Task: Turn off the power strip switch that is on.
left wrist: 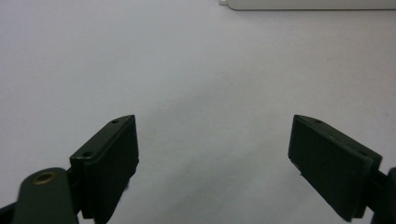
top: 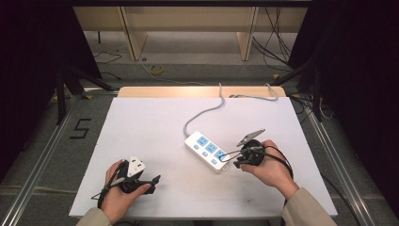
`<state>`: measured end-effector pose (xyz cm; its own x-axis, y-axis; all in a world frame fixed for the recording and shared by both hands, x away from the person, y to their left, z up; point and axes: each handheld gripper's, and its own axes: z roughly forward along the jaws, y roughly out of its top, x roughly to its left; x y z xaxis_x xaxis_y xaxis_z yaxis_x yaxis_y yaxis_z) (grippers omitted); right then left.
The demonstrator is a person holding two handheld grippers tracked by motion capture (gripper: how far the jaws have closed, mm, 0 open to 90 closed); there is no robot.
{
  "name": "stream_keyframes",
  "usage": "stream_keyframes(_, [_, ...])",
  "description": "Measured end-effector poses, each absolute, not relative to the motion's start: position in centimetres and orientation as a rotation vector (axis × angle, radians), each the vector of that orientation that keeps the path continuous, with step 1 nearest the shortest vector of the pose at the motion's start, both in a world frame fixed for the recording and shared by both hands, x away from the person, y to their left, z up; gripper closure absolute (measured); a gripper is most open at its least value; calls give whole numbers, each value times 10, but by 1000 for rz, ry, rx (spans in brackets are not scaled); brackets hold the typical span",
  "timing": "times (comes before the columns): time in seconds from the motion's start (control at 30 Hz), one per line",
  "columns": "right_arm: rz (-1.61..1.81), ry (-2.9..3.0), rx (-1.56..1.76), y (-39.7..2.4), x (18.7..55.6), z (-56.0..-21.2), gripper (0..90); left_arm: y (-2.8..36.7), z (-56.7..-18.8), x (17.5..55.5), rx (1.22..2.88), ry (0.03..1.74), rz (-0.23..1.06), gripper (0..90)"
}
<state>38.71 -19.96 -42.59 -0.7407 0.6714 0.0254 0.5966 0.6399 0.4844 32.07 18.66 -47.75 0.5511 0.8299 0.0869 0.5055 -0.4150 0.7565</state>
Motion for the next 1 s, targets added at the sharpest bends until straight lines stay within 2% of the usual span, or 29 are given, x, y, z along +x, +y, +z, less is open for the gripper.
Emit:
stream_keyframes(0.33, [752,2681,1095,-214,381,-439,669,187,-478,321,2095,1073,602,158])
stream_keyframes(1.0, [832,2608,1122,-236,371,-446,628,188,-478,321,2098,1080,598,158])
